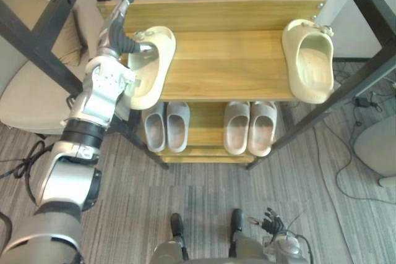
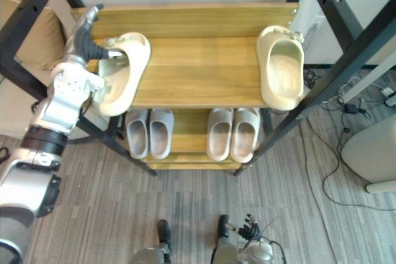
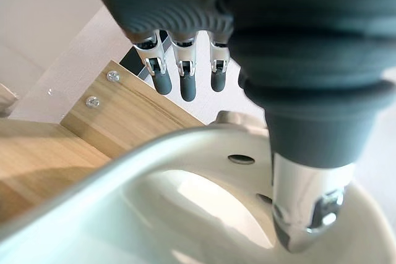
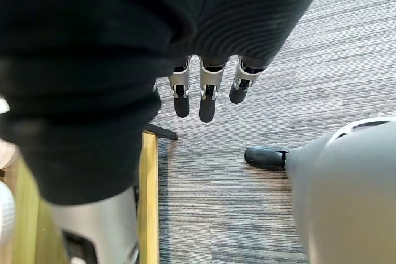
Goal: Organize the slippers on the shoe rack
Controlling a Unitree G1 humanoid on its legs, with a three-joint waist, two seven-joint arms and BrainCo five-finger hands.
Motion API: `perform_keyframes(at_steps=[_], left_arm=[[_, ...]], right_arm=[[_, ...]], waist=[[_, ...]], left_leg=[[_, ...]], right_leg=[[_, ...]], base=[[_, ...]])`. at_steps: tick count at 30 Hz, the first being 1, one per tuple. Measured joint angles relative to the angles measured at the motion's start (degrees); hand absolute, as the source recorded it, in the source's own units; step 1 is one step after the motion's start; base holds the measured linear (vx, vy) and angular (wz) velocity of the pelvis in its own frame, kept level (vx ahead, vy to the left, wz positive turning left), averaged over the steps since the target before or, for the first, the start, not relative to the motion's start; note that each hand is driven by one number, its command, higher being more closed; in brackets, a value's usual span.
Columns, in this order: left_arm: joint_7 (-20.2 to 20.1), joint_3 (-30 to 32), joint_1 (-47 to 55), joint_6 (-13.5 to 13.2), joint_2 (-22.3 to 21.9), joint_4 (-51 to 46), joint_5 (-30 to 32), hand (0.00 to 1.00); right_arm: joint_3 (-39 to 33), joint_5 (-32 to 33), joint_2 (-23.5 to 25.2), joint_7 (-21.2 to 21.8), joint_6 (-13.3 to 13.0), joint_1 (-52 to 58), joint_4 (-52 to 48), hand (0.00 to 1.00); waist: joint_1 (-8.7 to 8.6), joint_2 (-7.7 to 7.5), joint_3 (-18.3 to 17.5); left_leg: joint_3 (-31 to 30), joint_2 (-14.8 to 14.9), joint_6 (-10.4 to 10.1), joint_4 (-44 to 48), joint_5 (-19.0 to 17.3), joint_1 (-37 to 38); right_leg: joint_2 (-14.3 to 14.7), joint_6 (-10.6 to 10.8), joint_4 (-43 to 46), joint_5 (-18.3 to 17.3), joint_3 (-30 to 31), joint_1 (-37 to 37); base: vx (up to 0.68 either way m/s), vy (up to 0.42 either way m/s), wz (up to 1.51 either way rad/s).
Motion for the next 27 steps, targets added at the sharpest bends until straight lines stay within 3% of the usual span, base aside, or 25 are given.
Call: perform_keyframes(at_steps=[11,27], left_arm=[[0.02,-1.34,-4.81,0.24,-0.07,0.92,-0.47,1.00],[1.44,-1.36,-5.80,-0.21,-1.27,1.70,-2.72,1.00]], right_arm=[[-0.04,0.01,0.11,-0.12,0.02,-0.16,0.01,0.00],[-0.03,0.01,0.23,-0.29,0.04,-0.09,1.55,0.00]], waist=[[-0.24,-0.84,0.90],[-0.72,-0.74,1.29]], left_leg=[[0.80,-0.03,-0.02,0.01,-0.01,-0.14],[-0.71,-0.23,0.05,-0.01,0.04,1.34]], right_leg=[[0.26,-0.24,0.01,0.21,1.01,-0.78],[0.22,-0.24,-0.18,0.20,0.56,1.15]], base=[[0.01,-0.003,-0.04],[0.00,-0.001,0.01]])
